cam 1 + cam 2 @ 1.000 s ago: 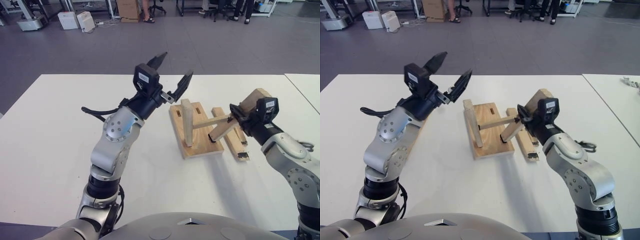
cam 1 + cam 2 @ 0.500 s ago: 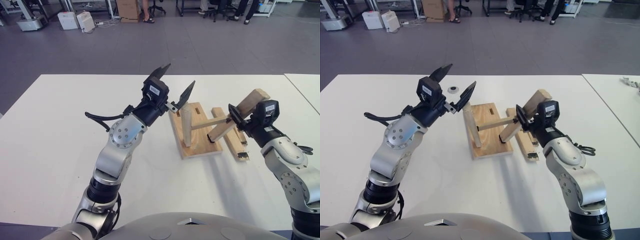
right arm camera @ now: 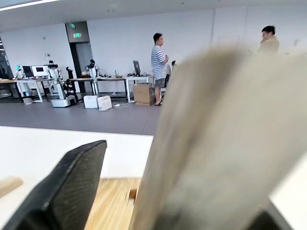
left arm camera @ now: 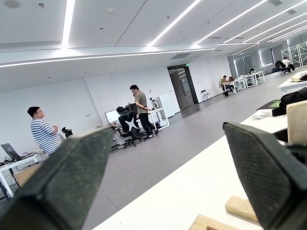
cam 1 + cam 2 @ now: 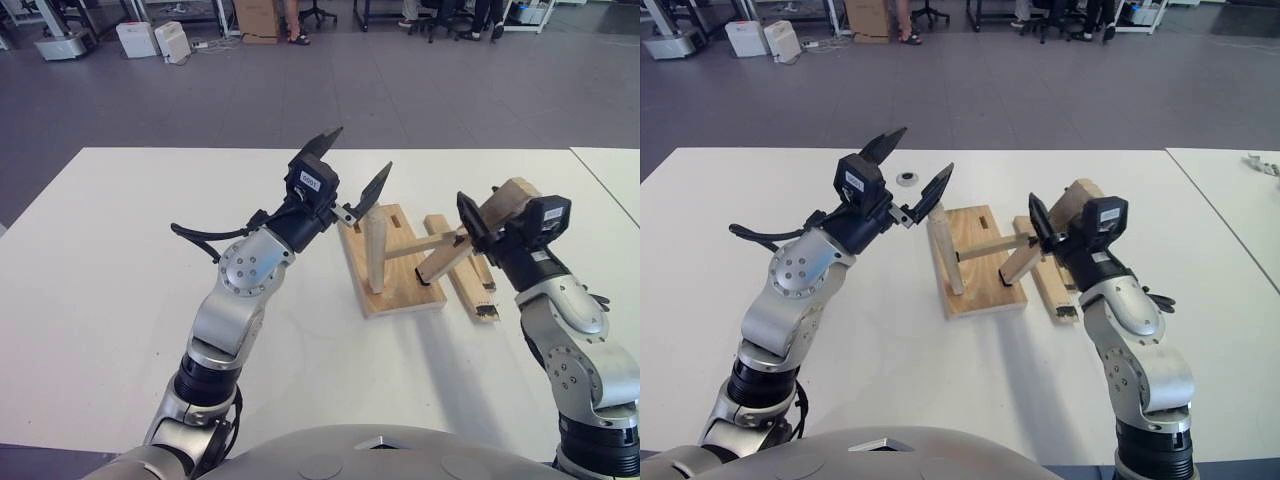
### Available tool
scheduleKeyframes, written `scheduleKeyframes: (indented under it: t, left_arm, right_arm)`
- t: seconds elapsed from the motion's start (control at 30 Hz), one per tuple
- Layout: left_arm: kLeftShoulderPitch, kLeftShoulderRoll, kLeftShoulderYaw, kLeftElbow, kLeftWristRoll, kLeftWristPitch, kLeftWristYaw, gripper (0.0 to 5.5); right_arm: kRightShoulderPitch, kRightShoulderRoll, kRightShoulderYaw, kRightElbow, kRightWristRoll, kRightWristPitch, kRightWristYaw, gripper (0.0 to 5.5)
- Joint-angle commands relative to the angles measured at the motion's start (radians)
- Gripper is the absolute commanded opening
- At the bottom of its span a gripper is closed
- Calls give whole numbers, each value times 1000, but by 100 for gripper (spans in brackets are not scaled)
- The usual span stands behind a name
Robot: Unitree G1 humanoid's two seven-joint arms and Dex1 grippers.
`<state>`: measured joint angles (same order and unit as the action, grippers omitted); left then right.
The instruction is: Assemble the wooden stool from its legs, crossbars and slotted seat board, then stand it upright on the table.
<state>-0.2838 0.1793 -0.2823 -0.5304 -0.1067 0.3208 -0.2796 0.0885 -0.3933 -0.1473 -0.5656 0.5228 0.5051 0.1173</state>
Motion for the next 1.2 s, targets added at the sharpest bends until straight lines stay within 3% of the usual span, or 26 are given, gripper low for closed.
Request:
scheduleKeyframes:
  t: [0.03,0.2,0.37,0.87,1.07,1.2]
  left_arm:
    - [13,11,-18,36,18,31,-19,414]
    - [2,23,-54,56,49,17,-29,414]
    - [17,11,-109,59,83,9,-25,414]
    - [93,34,-152,134,171,-56,-12,414]
    - [54,-1,-77,26,46,-31,-37,414]
    - [-43,-5,42,-43,-77,9,-56,414]
  right_arm:
    - [62,-71,98,105,-124,125,1,310]
    - [101,-87,178,99,-115,182,55,310]
    - [80,-63,166,-26,-11,118,122,310]
    - [67,-90,212,-71,-17,94,173,310]
    - [-22,-19,3,-57,188,76,150,310]
    - [-140,-96,-188,-62,442,89,217,310]
